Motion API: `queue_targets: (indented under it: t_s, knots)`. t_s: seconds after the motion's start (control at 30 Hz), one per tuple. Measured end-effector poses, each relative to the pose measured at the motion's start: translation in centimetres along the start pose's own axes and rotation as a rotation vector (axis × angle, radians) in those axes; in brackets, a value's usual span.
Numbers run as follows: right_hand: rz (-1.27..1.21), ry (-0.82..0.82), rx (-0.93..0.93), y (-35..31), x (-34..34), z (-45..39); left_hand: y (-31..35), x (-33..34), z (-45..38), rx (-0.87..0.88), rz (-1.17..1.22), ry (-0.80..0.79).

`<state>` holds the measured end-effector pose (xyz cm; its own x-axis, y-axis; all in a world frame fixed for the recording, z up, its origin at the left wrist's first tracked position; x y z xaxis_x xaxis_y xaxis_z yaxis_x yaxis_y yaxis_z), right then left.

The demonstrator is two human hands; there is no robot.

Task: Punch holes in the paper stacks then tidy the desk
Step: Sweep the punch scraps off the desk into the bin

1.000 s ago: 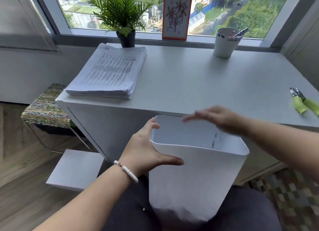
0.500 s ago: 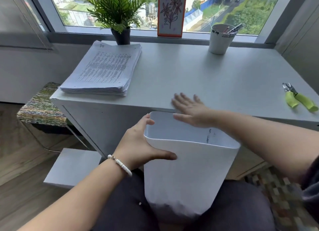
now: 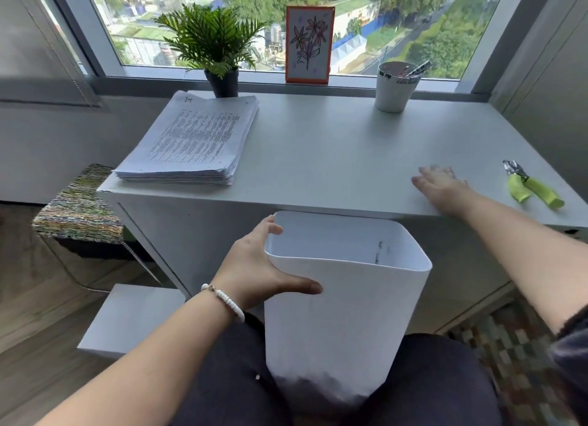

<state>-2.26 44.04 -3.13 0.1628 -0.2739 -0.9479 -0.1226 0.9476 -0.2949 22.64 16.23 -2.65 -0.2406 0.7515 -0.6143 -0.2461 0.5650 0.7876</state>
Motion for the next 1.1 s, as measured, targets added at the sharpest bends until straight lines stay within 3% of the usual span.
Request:
queue_targets:
  t_s: [0.07,0.2,0.27,0.33,0.37,0.4,0.47,0.5,0.53,0.57,0.67,0.7,0.9,1.1]
  knots:
    - [0.158,-0.023,-0.036,-1.4,1.4,0.1,0.1,0.0,0.0,0.002,0.001,0.0]
    - [0.167,-0.191,-0.406,-8.7,3.5,4.3,0.2,0.1,0.0,0.003,0.007,0.005]
    - [-0.002,-0.439,-0.539,-11.3,3.3,7.2,0.2,0.1,0.0,-0.002,0.016,0.006]
    - [-0.374,-0.7,-0.511,-12.1,1.5,9.7,0.2,0.1,0.0,-0.003,0.02,0.009]
    - [-0.543,-0.711,-0.478,-11.9,0.0,10.7,0.2,0.1,0.0,-0.004,0.022,0.01]
    - [-0.655,-0.608,-0.455,-11.5,-1.4,11.1,0.1,0.1,0.0,-0.007,0.026,0.009]
    - [-0.772,-0.144,-0.333,-9.1,-3.0,11.4,-0.1,0.1,0.1,-0.021,0.033,0.007]
    - [-0.792,0.119,-0.19,-6.8,-2.7,11.7,-0.1,0.0,0.2,-0.032,0.033,0.005]
    - [-0.844,0.28,-0.01,-4.8,-1.7,12.5,-0.2,0.0,0.3,-0.042,0.032,0.003]
    - [-0.92,0.291,0.154,-3.4,-0.1,13.5,0.0,0.0,0.4,-0.049,0.032,0.003]
    - [-1.329,-0.184,0.37,-3.5,4.7,16.5,0.3,-0.1,0.6,-0.048,0.036,0.002]
    - [-1.434,-0.268,0.387,-4.4,5.1,17.5,0.3,-0.2,0.8,-0.044,0.037,0.0]
    - [-1.498,-0.219,0.296,-7.1,3.0,21.1,0.5,-2.4,3.9,0.008,0.075,0.063]
    - [-1.52,-0.206,0.103,-12.0,-2.9,24.5,3.7,-9.3,8.6,0.182,0.164,0.233]
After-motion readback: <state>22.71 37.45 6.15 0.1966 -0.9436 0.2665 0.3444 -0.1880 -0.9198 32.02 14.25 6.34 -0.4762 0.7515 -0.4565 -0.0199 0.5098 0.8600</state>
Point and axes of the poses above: each hand's wrist, its own z-axis away from the middle knuckle, its own x-axis out of the palm, y = z × x, the point moved 2 cm from there along -z, towards the middle knuckle, and after that the axes turned 6 degrees about y, right-handed, at the moved point
